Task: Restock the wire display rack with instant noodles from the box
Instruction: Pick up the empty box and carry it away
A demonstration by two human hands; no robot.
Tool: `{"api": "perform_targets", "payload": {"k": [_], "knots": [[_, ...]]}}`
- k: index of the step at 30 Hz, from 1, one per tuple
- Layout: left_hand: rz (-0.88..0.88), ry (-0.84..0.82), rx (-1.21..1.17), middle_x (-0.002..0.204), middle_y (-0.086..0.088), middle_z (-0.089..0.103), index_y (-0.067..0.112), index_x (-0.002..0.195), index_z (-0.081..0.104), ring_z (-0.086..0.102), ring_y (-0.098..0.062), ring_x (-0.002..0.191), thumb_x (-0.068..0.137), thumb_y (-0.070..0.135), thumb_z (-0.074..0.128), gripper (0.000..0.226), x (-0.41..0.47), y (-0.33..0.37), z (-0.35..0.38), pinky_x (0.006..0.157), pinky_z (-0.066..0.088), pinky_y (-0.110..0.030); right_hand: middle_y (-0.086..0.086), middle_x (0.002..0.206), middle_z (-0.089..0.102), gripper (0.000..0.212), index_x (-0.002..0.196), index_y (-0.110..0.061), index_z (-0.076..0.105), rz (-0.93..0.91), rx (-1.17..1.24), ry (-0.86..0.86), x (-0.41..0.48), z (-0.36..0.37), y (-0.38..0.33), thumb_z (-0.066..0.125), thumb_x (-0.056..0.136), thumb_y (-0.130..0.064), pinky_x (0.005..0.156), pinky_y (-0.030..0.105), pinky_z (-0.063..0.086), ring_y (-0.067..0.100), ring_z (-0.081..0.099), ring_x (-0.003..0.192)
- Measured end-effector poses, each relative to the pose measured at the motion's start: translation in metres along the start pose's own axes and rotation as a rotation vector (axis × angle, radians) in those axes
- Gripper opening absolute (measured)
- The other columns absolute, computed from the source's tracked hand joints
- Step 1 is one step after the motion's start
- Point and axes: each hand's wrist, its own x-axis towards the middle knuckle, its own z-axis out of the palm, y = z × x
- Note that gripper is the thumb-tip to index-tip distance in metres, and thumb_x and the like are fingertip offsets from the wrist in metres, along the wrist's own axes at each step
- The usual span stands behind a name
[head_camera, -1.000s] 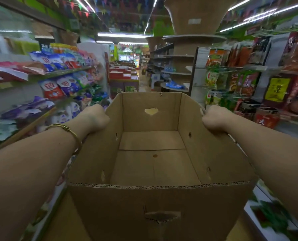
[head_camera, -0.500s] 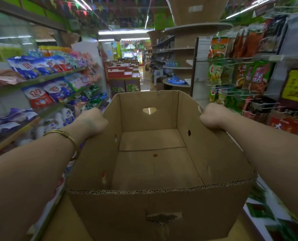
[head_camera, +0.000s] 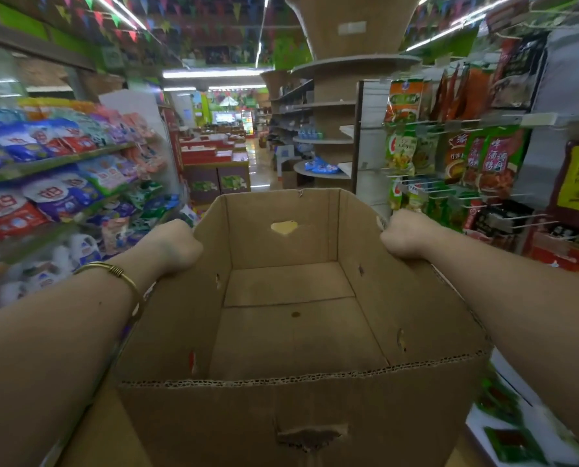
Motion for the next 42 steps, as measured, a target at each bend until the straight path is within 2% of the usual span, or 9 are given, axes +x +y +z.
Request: {"api": "perform_targets", "payload": {"k": [2,4,6,9,17,26,31,36,42], "knots": [[0.021,-0.005,0.026,0.091,-0.023,0.059,0.002,0.098,0.063,0.057,-0.029,0.074,0.096,0.010,0.045,0.019,0.034,0.004,0.001,0.053,0.039,-0.032,0.008,0.077,0.053,0.014,0.093,-0.004,0.055,0.005,-0.016,0.015,0.030,0.003,-0.009,0.045,0.098,-0.014,0.054,0.029,0.038,0.022,0.052,0.071],[0.019,-0.032,0.039,0.109,-0.028,0.061,-0.007,0.131,0.051,0.061,-0.034,0.092,0.098,0.011,0.042,0.039,0.069,0.007,0.000,0.064,0.047,-0.037,0.009,0.078,0.052,0.014,0.093,-0.004,0.055,0.015,-0.032,0.020,0.062,0.004,-0.022,0.045,0.097,-0.013,0.057,0.029,0.038,0.023,0.053,0.073],[0.046,-0.038,0.050,0.086,-0.020,0.060,0.003,0.103,0.062,0.057,-0.030,0.074,0.096,0.010,0.043,0.022,0.103,0.005,-0.002,0.057,0.043,-0.035,0.009,0.079,0.053,0.014,0.095,-0.004,0.054,0.032,-0.041,0.024,0.094,0.004,-0.034,0.046,0.098,-0.015,0.057,0.030,0.039,0.023,0.053,0.073],[0.037,-0.014,0.000,0.065,-0.010,0.044,0.006,0.065,0.045,0.041,-0.022,0.056,0.091,0.007,0.047,0.026,0.160,0.002,-0.004,0.047,0.030,-0.028,0.008,0.078,0.051,0.016,0.099,-0.004,0.055,0.046,-0.049,0.028,0.138,0.008,-0.051,0.046,0.098,-0.017,0.054,0.029,0.037,0.022,0.052,0.072],[0.082,-0.027,-0.013,0.072,-0.010,0.046,-0.001,0.086,0.061,0.052,-0.028,0.070,0.092,0.009,0.048,0.017,0.265,0.001,0.003,0.048,0.033,-0.029,0.011,0.080,0.057,0.022,0.099,-0.001,0.059,0.073,-0.061,0.040,0.229,0.020,-0.081,0.045,0.099,-0.017,0.051,0.029,0.039,0.022,0.056,0.070],[0.074,-0.026,-0.040,0.070,-0.016,0.051,0.006,0.062,0.045,0.043,-0.023,0.058,0.090,0.008,0.050,0.029,0.340,0.017,0.024,0.048,0.031,-0.029,0.009,0.077,0.053,0.022,0.096,-0.002,0.055,0.081,-0.082,0.035,0.309,0.031,-0.082,0.043,0.101,-0.020,0.053,0.030,0.038,0.018,0.051,0.066],[0.063,0.006,-0.021,0.105,-0.030,0.059,-0.017,0.105,0.059,0.060,-0.042,0.090,0.090,0.008,0.052,0.030,0.385,0.037,0.046,0.054,0.039,-0.035,0.007,0.075,0.050,0.021,0.092,-0.005,0.053,0.060,-0.092,0.038,0.370,0.044,-0.071,0.045,0.101,-0.022,0.049,0.027,0.032,0.016,0.048,0.065],[0.006,0.006,-0.024,0.059,-0.015,0.044,0.006,0.062,0.048,0.044,-0.026,0.055,0.090,0.009,0.052,0.028,0.443,0.065,0.066,0.047,0.028,-0.028,0.007,0.076,0.050,0.018,0.092,-0.007,0.051,0.014,0.004,0.011,0.451,0.052,-0.055,0.045,0.102,-0.020,0.052,0.029,0.035,0.017,0.049,0.066],[-0.032,-0.014,0.015,0.071,-0.011,0.049,0.006,0.068,0.049,0.047,-0.025,0.063,0.093,0.011,0.050,0.025,0.523,0.115,0.078,0.056,0.038,-0.034,0.004,0.073,0.046,0.021,0.076,-0.011,0.045,-0.017,0.049,-0.045,0.545,0.051,-0.036,0.046,0.097,-0.010,0.068,0.030,0.040,0.018,0.047,0.068]]}}
